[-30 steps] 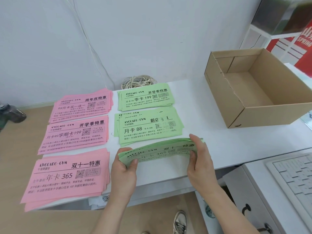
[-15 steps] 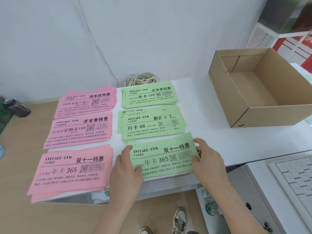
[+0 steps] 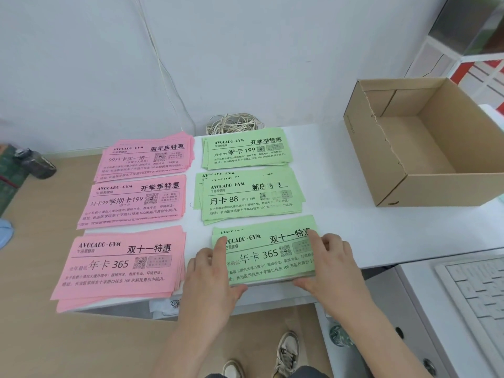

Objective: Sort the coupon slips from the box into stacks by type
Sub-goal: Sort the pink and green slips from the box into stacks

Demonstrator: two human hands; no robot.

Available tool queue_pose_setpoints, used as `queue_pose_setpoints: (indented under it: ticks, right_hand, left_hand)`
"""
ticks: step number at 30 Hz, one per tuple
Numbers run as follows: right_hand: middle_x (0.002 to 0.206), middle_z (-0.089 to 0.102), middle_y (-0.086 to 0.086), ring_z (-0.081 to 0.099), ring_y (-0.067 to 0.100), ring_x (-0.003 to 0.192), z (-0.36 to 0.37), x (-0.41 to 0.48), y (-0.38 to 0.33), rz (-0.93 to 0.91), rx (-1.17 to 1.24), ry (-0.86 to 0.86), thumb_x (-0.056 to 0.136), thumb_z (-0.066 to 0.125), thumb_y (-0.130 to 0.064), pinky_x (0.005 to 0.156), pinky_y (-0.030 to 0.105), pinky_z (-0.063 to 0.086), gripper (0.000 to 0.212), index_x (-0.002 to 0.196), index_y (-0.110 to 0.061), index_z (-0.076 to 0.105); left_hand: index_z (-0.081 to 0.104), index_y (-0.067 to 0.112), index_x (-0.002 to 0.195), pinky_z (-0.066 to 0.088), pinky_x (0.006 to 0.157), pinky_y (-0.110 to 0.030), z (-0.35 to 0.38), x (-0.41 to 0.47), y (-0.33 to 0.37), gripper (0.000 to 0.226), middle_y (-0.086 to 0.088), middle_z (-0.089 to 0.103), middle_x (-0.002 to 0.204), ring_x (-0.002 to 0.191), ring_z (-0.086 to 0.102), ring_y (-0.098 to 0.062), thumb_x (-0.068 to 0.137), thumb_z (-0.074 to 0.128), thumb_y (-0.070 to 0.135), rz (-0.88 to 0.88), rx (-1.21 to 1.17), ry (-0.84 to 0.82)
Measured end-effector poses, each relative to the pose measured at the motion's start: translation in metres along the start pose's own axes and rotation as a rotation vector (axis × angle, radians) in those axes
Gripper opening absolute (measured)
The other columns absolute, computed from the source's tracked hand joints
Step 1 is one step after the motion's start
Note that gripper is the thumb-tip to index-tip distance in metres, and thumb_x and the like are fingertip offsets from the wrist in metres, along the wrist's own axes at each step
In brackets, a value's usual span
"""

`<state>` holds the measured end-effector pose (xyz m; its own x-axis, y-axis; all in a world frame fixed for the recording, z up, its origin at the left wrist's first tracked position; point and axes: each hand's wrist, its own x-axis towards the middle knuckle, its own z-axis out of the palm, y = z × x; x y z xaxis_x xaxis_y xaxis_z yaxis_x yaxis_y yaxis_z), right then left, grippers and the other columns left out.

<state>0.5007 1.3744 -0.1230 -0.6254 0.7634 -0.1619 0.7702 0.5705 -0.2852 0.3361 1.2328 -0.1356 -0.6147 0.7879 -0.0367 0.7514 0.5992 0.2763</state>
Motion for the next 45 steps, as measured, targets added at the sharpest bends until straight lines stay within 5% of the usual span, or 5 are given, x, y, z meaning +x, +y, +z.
queue_pose_setpoints:
  ticks: [9, 22, 30, 36, 45]
  right_hand:
    - [0.133, 0.037, -0.003, 0.035, 0.014, 0.121, -0.009, -0.002, 0.026, 0.005, 0.097, 0.014, 0.080, 0.071, -0.046, 0.100, 0.024, 0.034, 0.072, 0.140, -0.027, 0.037]
    - [0.128, 0.047, -0.006, 0.042, 0.014, 0.114, -0.011, -0.002, 0.042, -0.019, 0.086, 0.021, 0.082, 0.070, -0.043, 0.089, 0.022, 0.037, 0.044, 0.120, -0.022, 0.060]
    - [0.119, 0.047, -0.005, 0.038, 0.009, 0.095, -0.014, 0.001, 0.046, 0.001, 0.074, 0.010, 0.081, 0.073, -0.040, 0.077, 0.020, 0.033, 0.040, 0.114, -0.022, 0.058]
    - [0.122, 0.036, -0.005, 0.034, 0.013, 0.107, -0.025, -0.008, 0.039, 0.022, -0.020, -0.053, 0.073, 0.074, -0.050, 0.081, 0.022, 0.038, 0.057, 0.115, -0.029, 0.042]
    - [0.124, 0.046, -0.017, 0.046, 0.008, 0.116, -0.007, -0.027, -0.107, -0.194, 0.384, -0.044, 0.091, 0.059, -0.038, 0.092, 0.022, 0.038, 0.042, 0.127, -0.034, 0.038]
  left_hand:
    - [0.044, 0.022, 0.136, 0.038, 0.091, -0.031, -0.001, 0.001, 0.008, 0.078, -0.003, 0.047, 0.124, 0.111, 0.044, -0.022, 0.068, 0.081, 0.031, 0.013, -0.140, -0.009]
    - [0.069, 0.027, 0.110, 0.043, 0.070, -0.033, -0.001, 0.002, 0.014, 0.046, -0.005, 0.058, 0.099, 0.087, 0.055, -0.026, 0.067, 0.083, 0.034, -0.003, -0.024, 0.010]
    - [0.059, 0.032, 0.124, 0.038, 0.087, -0.025, -0.006, 0.003, 0.022, 0.041, 0.005, 0.053, 0.116, 0.106, 0.053, -0.016, 0.084, 0.066, 0.037, -0.012, -0.067, -0.061]
    - [0.046, 0.030, 0.133, 0.035, 0.092, -0.023, -0.013, 0.000, 0.020, 0.053, 0.006, 0.045, 0.126, 0.114, 0.045, -0.014, 0.085, 0.064, 0.041, -0.015, -0.077, -0.103]
    - [0.063, 0.029, 0.114, 0.044, 0.083, -0.031, -0.080, -0.019, -0.096, 0.029, 0.012, 0.061, 0.112, 0.100, 0.056, -0.015, 0.086, 0.063, 0.025, -0.152, -0.207, 0.200]
